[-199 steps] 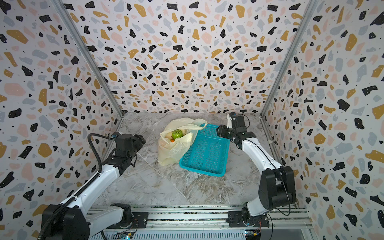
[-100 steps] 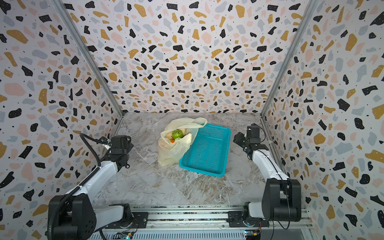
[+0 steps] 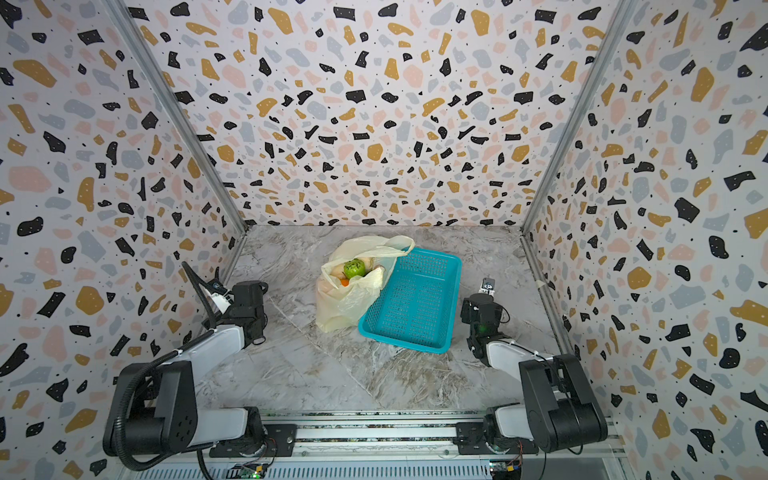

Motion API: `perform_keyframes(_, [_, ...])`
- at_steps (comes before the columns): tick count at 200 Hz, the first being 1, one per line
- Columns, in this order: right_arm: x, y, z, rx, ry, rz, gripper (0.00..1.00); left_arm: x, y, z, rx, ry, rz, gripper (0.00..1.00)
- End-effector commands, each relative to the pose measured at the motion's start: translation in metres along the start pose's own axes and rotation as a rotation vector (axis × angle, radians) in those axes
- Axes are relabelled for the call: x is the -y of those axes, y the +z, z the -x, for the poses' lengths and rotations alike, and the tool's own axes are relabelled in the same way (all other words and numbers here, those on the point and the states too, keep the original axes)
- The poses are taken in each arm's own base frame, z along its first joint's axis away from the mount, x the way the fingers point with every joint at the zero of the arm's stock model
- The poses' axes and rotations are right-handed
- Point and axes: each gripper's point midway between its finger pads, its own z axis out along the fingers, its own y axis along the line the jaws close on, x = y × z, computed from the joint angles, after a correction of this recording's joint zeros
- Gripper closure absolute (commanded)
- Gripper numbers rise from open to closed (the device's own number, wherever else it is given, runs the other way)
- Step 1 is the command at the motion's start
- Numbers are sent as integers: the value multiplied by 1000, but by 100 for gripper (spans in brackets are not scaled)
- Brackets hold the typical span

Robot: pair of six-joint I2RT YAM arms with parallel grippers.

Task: Place the fruits into the plastic bag

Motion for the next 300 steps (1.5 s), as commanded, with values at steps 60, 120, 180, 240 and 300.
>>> perform_keyframes(60, [-20,-11,58,299,-105,137,10,23,9,-6,51,6,-70,1])
perform_keyframes(120, [-8,-12,44,358,-64,157,1,28,6,5,111,-49,-109,0])
perform_keyframes(180, [-10,-14,45,368,-76,146,1,68,-18,8,179,43,-419,0])
perform_keyframes(240, [-11,-15,44,366,-75,148,1,48,-32,13,345,43,-385,0])
perform_keyframes(300, [-11,-16,45,374,-77,143,1,66,-47,1,386,132,-497,1])
